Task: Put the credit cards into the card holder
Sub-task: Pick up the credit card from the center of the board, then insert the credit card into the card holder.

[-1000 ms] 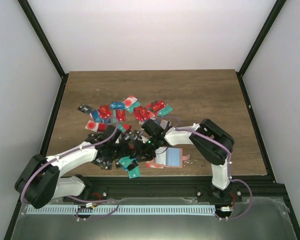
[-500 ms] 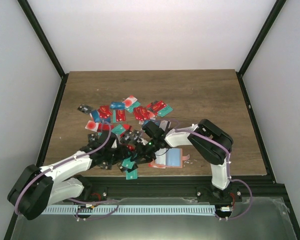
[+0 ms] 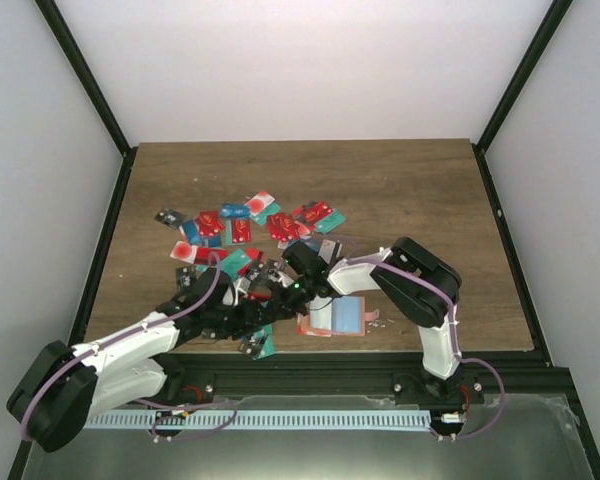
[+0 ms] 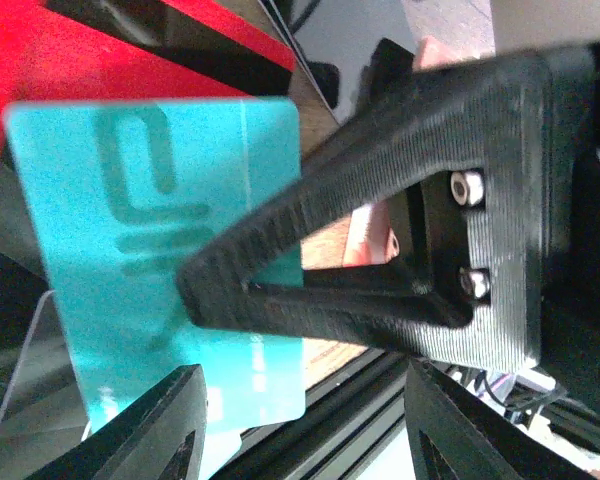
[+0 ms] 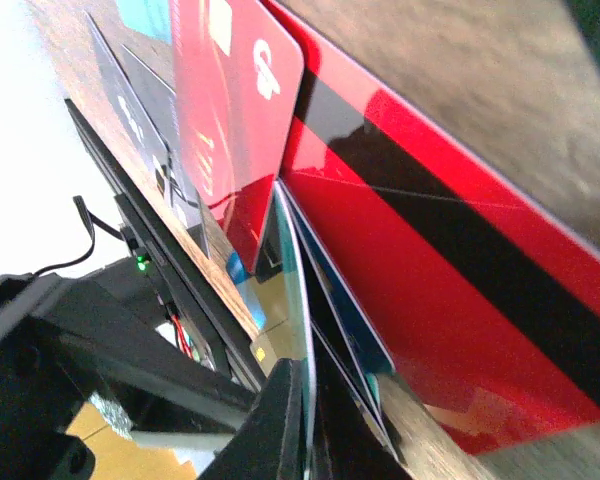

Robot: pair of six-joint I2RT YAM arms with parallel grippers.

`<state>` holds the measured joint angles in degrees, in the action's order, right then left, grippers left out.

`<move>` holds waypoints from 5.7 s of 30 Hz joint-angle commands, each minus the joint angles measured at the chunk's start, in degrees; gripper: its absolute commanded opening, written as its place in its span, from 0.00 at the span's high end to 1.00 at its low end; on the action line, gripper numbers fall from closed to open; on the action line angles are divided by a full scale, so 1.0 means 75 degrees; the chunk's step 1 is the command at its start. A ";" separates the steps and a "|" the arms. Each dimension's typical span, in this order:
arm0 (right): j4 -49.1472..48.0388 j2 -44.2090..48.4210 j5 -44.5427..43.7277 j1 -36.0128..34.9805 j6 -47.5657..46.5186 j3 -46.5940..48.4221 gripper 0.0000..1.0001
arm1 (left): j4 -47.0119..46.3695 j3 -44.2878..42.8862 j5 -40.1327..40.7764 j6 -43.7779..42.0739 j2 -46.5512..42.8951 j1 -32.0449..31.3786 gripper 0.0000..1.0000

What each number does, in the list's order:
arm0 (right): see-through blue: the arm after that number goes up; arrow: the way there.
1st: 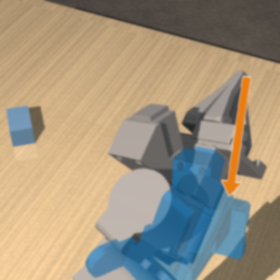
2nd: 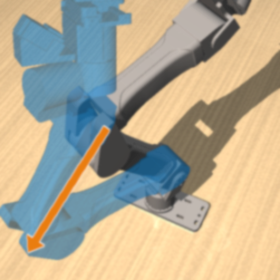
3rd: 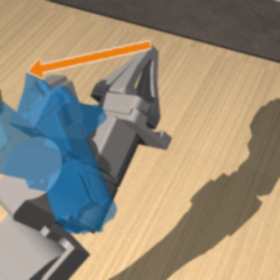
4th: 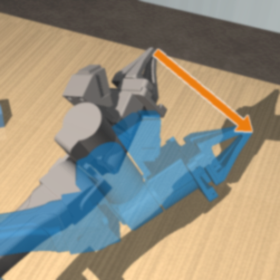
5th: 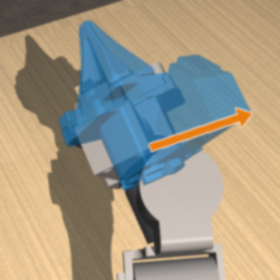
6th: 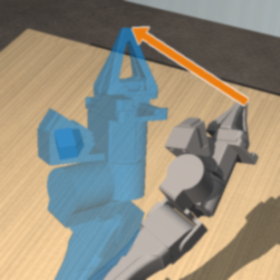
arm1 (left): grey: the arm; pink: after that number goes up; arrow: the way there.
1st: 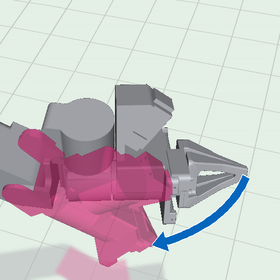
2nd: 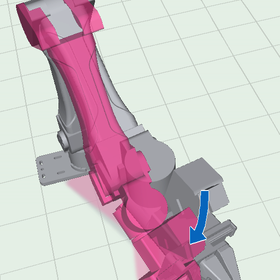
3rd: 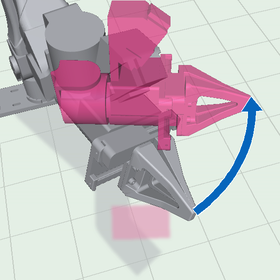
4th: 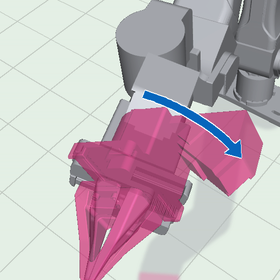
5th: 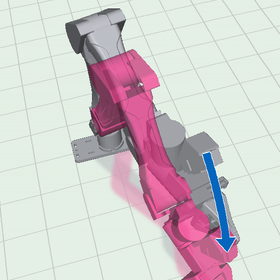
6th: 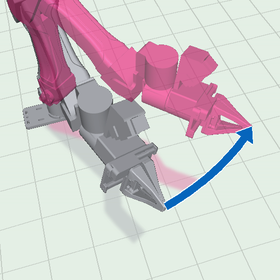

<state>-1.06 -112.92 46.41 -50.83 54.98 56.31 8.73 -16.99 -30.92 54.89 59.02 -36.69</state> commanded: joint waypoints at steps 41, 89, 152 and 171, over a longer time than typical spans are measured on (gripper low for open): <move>-0.0038 0.5352 0.2145 0.2212 -0.1198 -0.0755 0.99 | 0.0328 -0.3289 -0.1188 -0.1175 -0.1251 0.0652 0.43; 0.6335 0.7626 -0.5090 0.2884 -0.0056 -0.2363 0.39 | -0.0133 -0.3864 -0.1385 -0.1193 0.2876 -0.1164 0.96; 0.4227 0.5973 -0.3867 0.2886 -0.1110 -0.3716 0.52 | -0.1044 -0.4554 -0.1246 -0.0852 0.6042 -0.1461 0.96; 0.3980 0.5832 -0.3578 0.2883 -0.1202 -0.3805 0.54 | -0.1433 -0.4645 -0.0930 -0.0050 0.6618 -0.1475 0.96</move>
<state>30.41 -68.53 18.50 -29.32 46.96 28.82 -1.43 -51.44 -40.56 52.51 106.48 -47.31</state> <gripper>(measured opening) 0.463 0.041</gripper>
